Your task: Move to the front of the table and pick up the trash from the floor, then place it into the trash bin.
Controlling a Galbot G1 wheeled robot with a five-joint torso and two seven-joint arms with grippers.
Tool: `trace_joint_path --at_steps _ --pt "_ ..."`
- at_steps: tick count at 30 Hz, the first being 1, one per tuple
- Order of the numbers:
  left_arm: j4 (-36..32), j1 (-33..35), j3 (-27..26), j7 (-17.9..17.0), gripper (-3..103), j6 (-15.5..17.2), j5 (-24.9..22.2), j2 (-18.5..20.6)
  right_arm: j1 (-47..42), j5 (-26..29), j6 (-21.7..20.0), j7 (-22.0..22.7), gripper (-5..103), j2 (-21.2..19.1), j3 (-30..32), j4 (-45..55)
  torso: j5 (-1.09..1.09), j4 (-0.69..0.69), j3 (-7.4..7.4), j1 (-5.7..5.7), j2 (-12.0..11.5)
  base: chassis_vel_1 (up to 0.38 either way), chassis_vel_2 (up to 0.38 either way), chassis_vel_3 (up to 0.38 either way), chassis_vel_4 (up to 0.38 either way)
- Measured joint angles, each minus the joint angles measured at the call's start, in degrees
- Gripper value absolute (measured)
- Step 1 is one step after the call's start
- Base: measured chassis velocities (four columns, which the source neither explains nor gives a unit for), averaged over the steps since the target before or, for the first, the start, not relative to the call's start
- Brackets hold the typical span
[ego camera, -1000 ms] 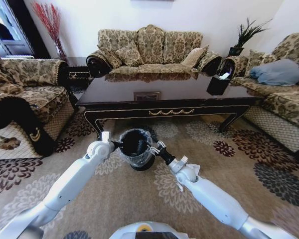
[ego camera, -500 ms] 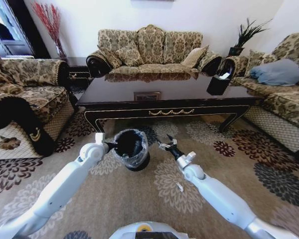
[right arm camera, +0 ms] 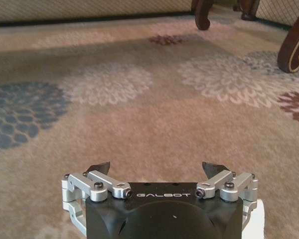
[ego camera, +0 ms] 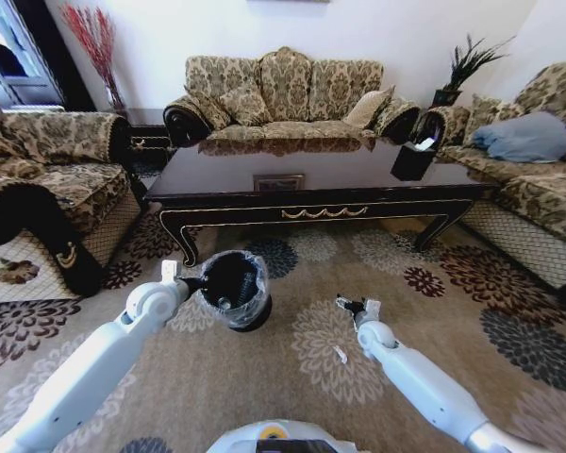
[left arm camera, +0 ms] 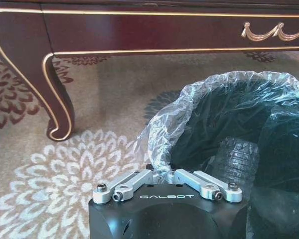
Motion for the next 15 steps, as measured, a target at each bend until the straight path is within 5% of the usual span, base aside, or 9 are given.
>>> trace_joint_path --at_steps 15 --pt "-1.11 1.57 -1.43 -0.15 2 -0.01 0.0 0.57 1.74 -6.71 -0.09 -0.93 100 4.03 0.98 -14.08 0.0 -0.01 0.0 0.0 0.0 0.0 0.0 0.0 0.0"
